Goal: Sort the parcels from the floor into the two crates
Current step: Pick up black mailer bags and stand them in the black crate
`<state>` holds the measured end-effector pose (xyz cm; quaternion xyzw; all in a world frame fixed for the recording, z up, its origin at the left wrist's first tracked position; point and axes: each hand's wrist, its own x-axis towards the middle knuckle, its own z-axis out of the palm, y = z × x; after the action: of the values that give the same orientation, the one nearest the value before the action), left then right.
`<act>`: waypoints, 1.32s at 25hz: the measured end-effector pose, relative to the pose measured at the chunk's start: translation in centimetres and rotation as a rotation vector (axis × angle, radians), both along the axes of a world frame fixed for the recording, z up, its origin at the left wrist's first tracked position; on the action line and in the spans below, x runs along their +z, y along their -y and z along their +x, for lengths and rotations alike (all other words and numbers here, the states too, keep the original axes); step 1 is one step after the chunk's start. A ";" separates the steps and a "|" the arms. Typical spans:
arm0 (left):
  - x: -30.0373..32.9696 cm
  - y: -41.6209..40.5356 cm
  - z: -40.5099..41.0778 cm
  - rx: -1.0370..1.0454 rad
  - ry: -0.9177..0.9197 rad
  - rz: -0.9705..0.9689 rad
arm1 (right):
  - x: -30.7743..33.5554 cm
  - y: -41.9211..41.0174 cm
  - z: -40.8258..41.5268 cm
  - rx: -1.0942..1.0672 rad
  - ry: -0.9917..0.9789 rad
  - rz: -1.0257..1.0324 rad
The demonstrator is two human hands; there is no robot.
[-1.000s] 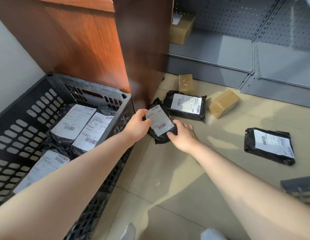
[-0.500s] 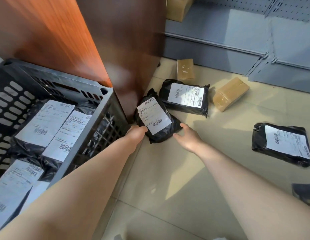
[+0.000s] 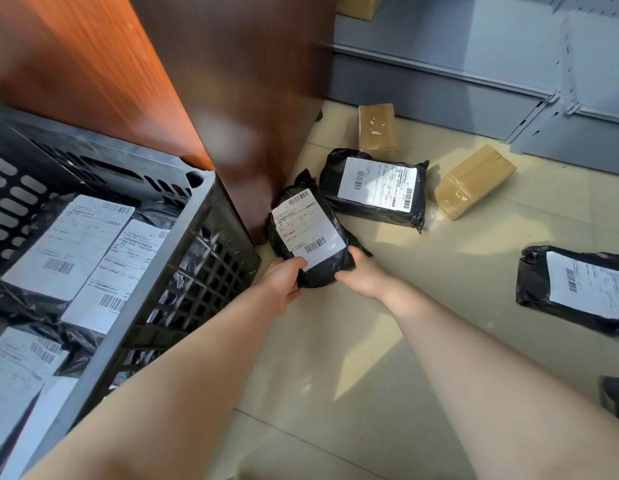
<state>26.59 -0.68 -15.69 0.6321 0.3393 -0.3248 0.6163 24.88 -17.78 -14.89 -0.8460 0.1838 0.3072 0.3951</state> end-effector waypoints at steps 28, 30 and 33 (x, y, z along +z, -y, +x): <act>5.7 -2.0 -3.9 -0.349 0.011 -0.160 | 4.5 1.0 -5.0 -0.127 -0.214 0.158; 7.9 -2.3 -4.3 -0.354 0.031 -0.177 | 6.4 1.2 -5.3 -0.102 -0.203 0.164; 11.1 -2.9 -4.7 -0.345 0.047 -0.196 | 8.5 1.4 -5.7 -0.071 -0.205 0.210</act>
<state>21.85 2.19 -4.61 0.6253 0.1782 -0.4424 0.6177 19.23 -19.20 -6.35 -0.7574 0.2197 0.3952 0.4711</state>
